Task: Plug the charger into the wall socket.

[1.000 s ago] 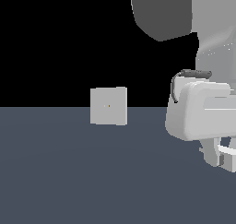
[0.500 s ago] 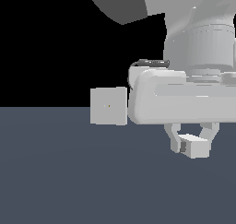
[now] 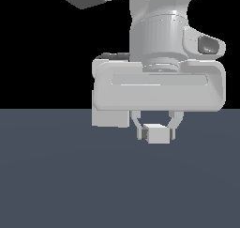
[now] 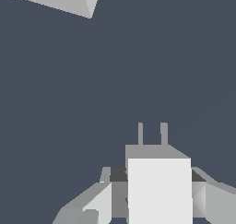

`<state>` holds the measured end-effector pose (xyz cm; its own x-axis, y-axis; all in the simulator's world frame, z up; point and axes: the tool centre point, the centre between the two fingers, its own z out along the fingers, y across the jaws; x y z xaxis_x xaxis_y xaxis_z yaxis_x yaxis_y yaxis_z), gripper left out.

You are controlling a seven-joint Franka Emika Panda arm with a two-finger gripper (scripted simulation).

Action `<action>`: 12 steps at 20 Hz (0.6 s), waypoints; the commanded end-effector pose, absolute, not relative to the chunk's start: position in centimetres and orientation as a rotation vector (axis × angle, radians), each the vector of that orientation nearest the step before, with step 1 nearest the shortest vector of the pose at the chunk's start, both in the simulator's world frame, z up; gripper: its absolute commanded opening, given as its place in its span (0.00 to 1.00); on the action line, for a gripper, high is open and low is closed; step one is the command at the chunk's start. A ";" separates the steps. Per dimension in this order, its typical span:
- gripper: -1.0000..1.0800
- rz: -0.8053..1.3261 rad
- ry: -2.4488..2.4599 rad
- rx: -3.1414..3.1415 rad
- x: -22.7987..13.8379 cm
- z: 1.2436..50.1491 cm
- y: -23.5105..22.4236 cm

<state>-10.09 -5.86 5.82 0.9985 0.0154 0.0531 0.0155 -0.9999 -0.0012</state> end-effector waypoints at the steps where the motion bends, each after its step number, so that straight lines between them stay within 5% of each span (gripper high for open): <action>1: 0.00 -0.084 0.032 -3.140 -9.7 6.3 -4.5; 12: 0.00 -0.083 0.267 -3.133 -7.4 8.5 1.2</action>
